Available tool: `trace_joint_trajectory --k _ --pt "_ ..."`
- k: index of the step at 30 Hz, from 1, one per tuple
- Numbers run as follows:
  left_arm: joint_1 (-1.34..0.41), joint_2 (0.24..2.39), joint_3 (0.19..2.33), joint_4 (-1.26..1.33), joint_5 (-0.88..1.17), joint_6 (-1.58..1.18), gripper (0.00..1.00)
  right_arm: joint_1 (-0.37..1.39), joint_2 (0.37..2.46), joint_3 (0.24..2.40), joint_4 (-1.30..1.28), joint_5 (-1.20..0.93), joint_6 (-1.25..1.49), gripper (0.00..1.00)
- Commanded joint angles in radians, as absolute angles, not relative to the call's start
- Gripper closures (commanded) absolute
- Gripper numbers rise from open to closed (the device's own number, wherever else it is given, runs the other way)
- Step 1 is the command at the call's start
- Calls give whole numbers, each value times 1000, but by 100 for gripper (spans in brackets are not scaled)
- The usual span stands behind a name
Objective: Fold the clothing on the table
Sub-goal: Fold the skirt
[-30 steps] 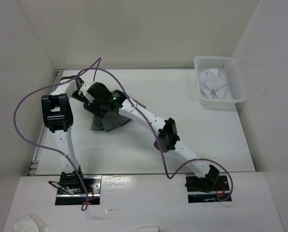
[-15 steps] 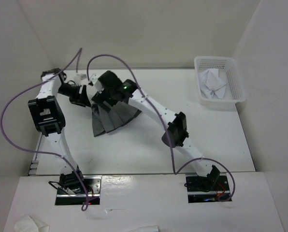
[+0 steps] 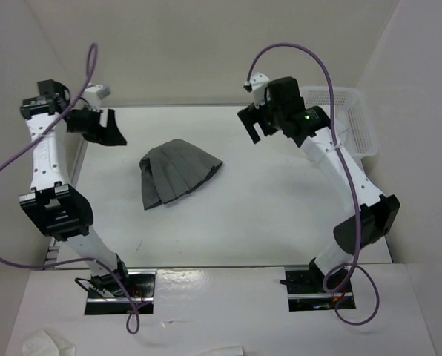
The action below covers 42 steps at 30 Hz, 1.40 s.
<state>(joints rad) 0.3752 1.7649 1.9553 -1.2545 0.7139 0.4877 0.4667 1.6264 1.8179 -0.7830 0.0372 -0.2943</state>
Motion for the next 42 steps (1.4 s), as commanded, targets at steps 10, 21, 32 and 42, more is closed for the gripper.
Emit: trace_joint_trajectory --k 10,21,32,42 --pt "-57 1903 1865 -1147 738 385 17 273 1396 1441 -707 -41 -311 1" --pt "-26 2002 1818 -1098 690 414 19 193 1378 1439 -736 -64 -302 1" --pt "47 1951 1586 -1054 574 434 20 184 1414 1457 -736 -64 -302 1" --pt "126 2079 1561 -1005 640 436 25 184 1436 1457 -736 -92 -293 1"
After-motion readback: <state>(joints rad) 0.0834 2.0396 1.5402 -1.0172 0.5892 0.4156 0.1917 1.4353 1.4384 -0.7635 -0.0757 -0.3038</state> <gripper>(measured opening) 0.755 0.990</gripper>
